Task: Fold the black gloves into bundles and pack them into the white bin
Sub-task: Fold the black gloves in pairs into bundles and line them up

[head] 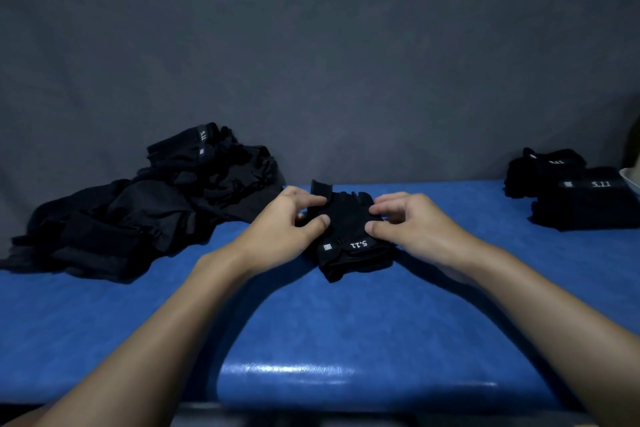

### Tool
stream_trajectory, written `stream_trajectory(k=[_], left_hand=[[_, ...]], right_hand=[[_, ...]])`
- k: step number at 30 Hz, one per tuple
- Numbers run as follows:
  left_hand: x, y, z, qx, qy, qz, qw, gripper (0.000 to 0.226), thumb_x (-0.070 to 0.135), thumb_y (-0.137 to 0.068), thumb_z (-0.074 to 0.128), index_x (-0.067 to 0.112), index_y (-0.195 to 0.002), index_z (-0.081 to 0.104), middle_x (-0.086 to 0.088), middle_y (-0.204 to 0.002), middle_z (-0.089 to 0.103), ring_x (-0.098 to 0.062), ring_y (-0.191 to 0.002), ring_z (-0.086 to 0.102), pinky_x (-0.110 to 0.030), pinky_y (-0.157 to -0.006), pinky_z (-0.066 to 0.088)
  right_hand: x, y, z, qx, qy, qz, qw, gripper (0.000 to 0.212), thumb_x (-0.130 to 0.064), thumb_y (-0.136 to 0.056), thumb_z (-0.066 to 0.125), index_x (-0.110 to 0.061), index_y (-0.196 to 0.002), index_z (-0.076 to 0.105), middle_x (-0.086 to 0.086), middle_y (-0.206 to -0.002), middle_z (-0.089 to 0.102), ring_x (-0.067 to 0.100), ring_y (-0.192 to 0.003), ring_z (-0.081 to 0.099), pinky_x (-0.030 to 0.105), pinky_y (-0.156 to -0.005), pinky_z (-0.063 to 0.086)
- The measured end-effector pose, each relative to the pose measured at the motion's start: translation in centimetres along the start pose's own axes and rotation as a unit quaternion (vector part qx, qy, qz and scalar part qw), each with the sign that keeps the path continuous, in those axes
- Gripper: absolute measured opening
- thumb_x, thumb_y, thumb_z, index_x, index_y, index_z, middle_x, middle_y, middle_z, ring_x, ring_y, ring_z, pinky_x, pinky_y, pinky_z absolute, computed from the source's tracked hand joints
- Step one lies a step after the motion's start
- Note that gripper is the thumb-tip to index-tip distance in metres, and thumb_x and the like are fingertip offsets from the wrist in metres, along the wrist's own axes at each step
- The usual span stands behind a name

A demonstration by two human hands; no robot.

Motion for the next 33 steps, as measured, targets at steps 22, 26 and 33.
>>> stream_trajectory(k=[22, 26, 33], left_hand=[[-0.1, 0.4, -1.0, 0.023, -0.035, 0.02, 0.999, 0.04, 0.034, -0.097, 0.06, 0.022, -0.135, 0.057, 0.014, -0.125, 0.046, -0.006, -0.112, 0.051, -0.006, -0.084, 0.034], [0.1, 0.7, -0.1, -0.011, -0.067, 0.035, 0.997, 0.065, 0.063, -0.084, 0.054, 0.023, -0.136, 0.058, 0.017, -0.138, 0.046, -0.004, -0.131, 0.044, -0.027, -0.111, 0.035], [-0.3, 0.9, 1.4, -0.068, -0.126, 0.029, 0.989, 0.071, 0.061, -0.087, 0.046, 0.026, -0.149, 0.043, 0.013, -0.156, 0.035, -0.006, -0.144, 0.032, -0.04, -0.121, 0.024]], right_hand=[[-1.3, 1.6, 0.0, -0.067, 0.001, -0.081, 0.994, 0.015, -0.023, -0.08, 0.077, -0.024, -0.095, 0.075, -0.013, -0.109, 0.065, -0.002, -0.1, 0.061, 0.015, -0.085, 0.043], [-0.9, 2.0, 1.0, -0.109, 0.05, -0.096, 0.988, 0.021, -0.027, -0.08, 0.077, -0.025, -0.101, 0.073, -0.012, -0.105, 0.066, -0.004, -0.091, 0.061, 0.012, -0.081, 0.04], [-1.7, 1.7, 0.2, -0.038, 0.031, -0.123, 0.991, 0.013, -0.025, -0.094, 0.06, -0.022, -0.1, 0.072, -0.012, -0.11, 0.067, -0.001, -0.105, 0.06, 0.024, -0.099, 0.044]])
Point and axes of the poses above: each hand's wrist, its own y-axis away from the middle knuckle, its own z-axis out of the palm, x = y × z, the point moved 9 cm from there along -y, towards the middle knuckle
